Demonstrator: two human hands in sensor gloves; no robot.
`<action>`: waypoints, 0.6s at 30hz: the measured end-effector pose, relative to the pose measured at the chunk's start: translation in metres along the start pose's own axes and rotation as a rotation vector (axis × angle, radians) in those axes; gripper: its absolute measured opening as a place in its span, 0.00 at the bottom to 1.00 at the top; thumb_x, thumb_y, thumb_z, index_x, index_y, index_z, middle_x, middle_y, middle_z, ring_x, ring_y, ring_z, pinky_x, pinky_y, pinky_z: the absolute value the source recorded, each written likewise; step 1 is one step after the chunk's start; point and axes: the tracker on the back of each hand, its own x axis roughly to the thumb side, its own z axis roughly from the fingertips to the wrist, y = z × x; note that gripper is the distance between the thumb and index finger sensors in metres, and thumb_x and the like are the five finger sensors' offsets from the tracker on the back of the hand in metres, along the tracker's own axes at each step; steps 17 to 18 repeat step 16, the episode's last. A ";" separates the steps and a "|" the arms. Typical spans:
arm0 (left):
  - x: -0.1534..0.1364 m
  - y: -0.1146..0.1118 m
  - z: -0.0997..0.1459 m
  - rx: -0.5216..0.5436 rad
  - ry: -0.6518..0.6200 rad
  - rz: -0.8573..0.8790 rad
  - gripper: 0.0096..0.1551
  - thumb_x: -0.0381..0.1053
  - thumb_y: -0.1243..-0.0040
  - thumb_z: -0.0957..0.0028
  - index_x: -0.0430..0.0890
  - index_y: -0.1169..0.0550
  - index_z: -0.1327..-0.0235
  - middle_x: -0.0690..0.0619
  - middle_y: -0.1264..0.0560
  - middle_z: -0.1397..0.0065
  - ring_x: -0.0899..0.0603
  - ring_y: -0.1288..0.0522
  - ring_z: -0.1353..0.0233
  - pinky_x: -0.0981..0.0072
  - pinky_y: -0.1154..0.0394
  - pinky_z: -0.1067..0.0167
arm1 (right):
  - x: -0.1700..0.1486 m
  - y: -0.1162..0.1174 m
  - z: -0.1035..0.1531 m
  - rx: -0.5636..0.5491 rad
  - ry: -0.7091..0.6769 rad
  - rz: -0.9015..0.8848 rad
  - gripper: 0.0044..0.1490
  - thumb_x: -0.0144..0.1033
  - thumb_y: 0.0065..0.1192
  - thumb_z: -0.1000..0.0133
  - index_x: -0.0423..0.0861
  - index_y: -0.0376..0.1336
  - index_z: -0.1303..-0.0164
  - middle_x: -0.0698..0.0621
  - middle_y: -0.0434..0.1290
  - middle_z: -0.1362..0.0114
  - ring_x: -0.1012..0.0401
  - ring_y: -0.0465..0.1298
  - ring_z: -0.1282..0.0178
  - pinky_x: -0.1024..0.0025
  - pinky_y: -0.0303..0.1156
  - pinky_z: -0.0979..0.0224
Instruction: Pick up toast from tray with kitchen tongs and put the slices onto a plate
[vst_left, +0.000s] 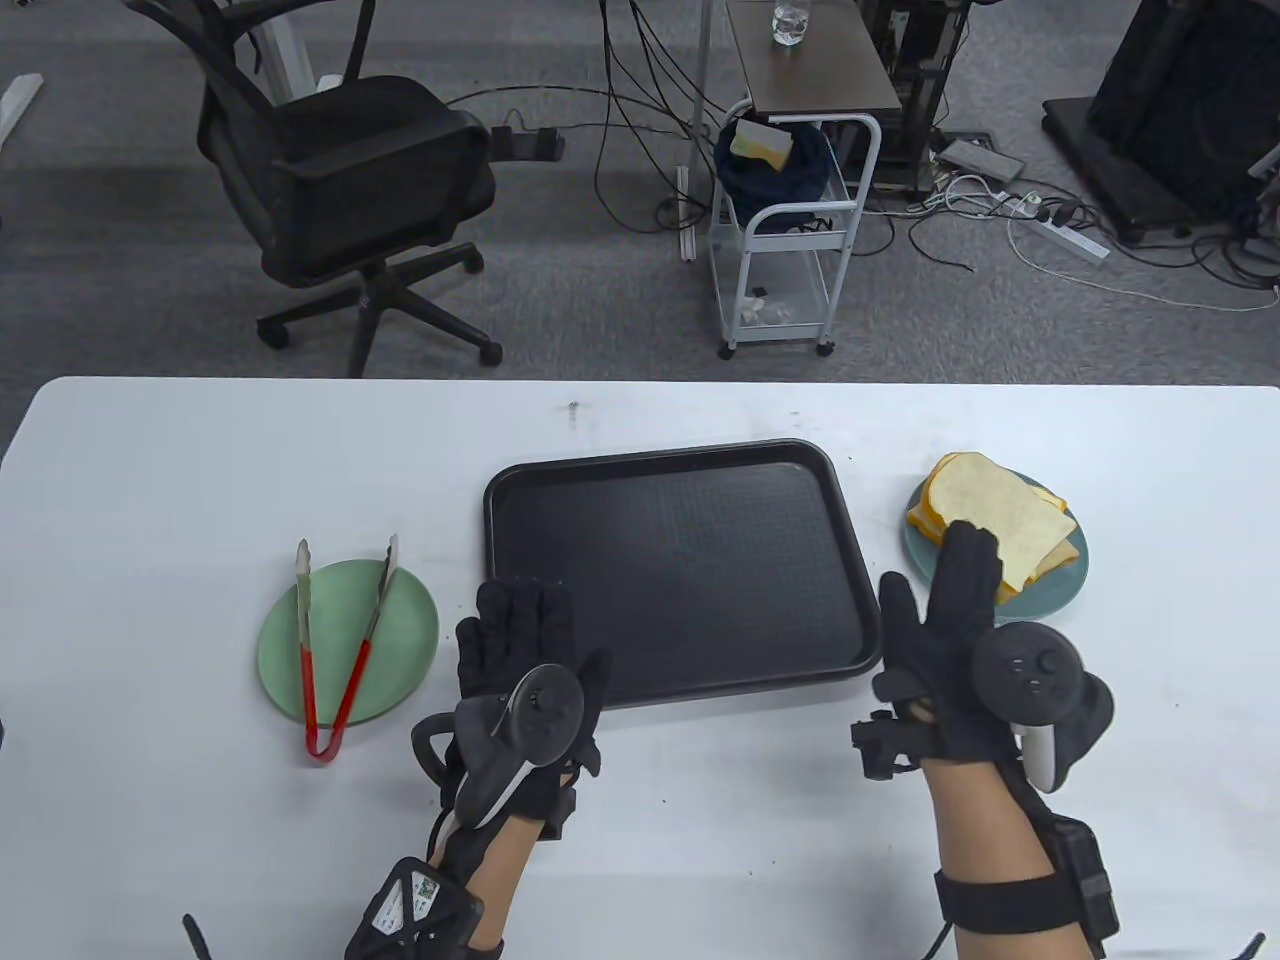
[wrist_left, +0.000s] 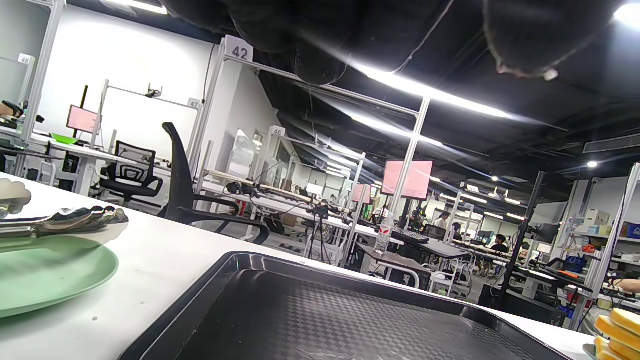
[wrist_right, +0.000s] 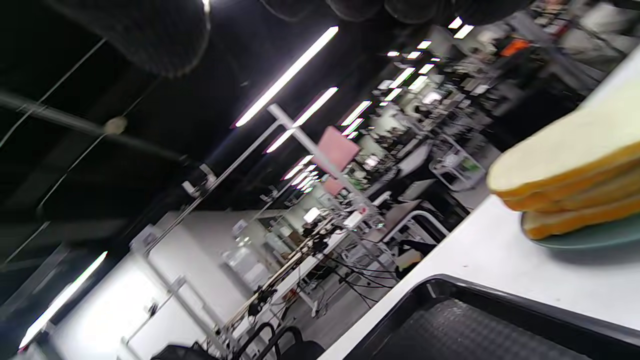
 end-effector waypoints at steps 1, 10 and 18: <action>0.000 0.000 0.000 0.001 0.001 -0.002 0.42 0.72 0.48 0.55 0.58 0.36 0.27 0.53 0.39 0.15 0.41 0.46 0.14 0.44 0.44 0.22 | 0.005 0.008 0.003 0.019 -0.047 0.028 0.47 0.58 0.49 0.41 0.47 0.43 0.17 0.37 0.44 0.16 0.34 0.50 0.20 0.36 0.57 0.29; 0.004 -0.010 0.001 -0.006 -0.014 -0.045 0.41 0.70 0.51 0.54 0.58 0.37 0.26 0.54 0.39 0.14 0.42 0.46 0.14 0.45 0.45 0.21 | 0.007 0.073 0.027 0.164 -0.242 0.288 0.45 0.57 0.47 0.41 0.48 0.43 0.18 0.39 0.44 0.16 0.37 0.45 0.20 0.37 0.52 0.28; 0.005 -0.010 0.002 -0.003 -0.020 -0.047 0.41 0.70 0.51 0.54 0.57 0.36 0.26 0.54 0.39 0.14 0.42 0.46 0.14 0.45 0.45 0.21 | 0.001 0.086 0.029 0.212 -0.225 0.310 0.45 0.57 0.47 0.41 0.48 0.43 0.18 0.39 0.44 0.16 0.37 0.45 0.20 0.36 0.52 0.28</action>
